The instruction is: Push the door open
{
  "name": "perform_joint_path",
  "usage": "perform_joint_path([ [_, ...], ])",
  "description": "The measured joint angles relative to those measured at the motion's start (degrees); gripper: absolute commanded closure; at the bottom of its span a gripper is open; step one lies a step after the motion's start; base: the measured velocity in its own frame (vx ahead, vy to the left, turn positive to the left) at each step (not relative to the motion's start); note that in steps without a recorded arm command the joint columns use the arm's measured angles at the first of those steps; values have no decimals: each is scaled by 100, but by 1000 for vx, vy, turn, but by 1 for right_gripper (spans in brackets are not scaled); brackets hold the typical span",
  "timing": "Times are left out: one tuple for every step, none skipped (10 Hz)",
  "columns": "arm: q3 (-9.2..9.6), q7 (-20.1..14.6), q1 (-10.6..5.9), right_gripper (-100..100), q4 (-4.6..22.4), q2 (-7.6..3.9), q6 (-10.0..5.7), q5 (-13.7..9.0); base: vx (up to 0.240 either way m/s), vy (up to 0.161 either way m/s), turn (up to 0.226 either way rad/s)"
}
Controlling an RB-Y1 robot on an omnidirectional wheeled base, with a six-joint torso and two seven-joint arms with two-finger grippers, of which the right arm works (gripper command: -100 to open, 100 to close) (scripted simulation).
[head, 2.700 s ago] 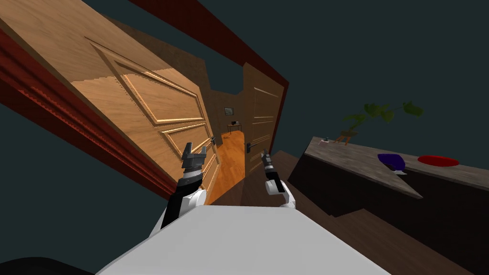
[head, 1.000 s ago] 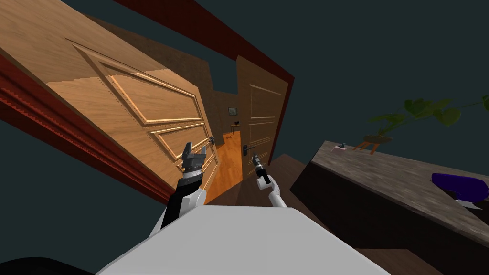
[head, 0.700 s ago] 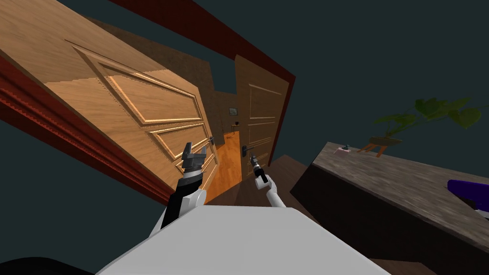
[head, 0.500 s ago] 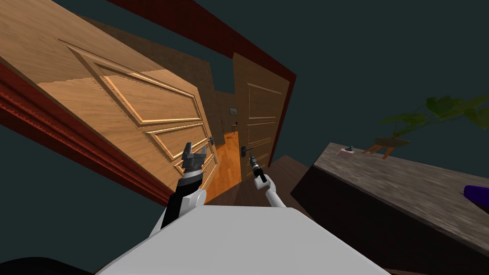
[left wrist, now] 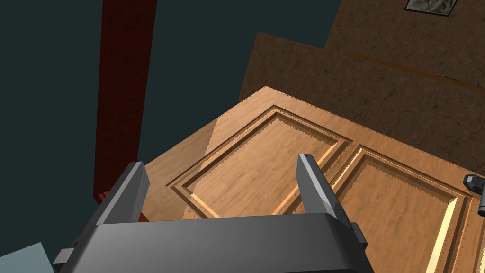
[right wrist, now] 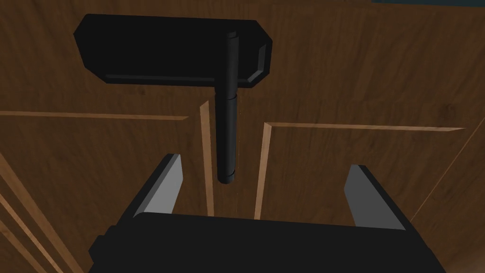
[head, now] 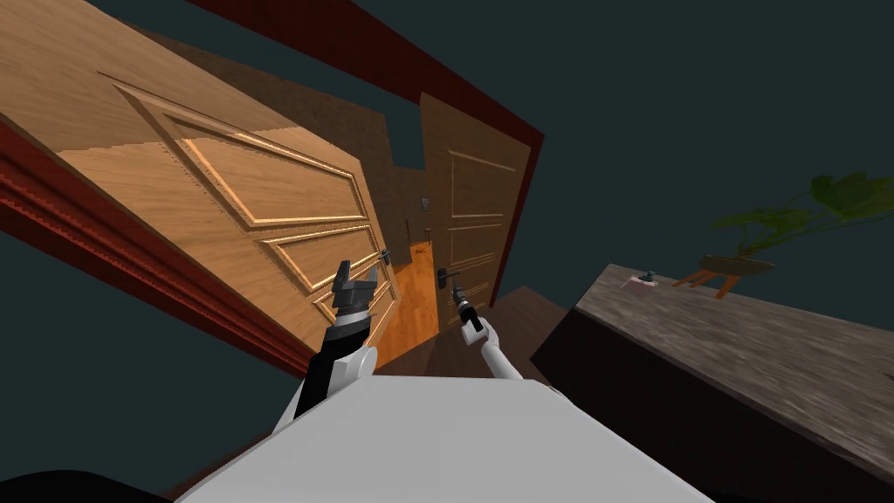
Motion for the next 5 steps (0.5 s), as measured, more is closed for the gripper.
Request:
perform_joint_path([
  [50, -19, -46, -100, 119, 27, 6, 13, 45, -163, 42],
  [79, -34, -123, -100, 246, 52, 6, 19, 58, -139, 42],
  [102, -38, -221, -100, 388, 103, 22, 28, 59, -166, 65],
  [139, -67, -330, -100, 565, 121, 16, 30, 38, -173, 59],
  [193, -97, -356, -100, 612, 134, 43, 41, 13, -75, 17],
])
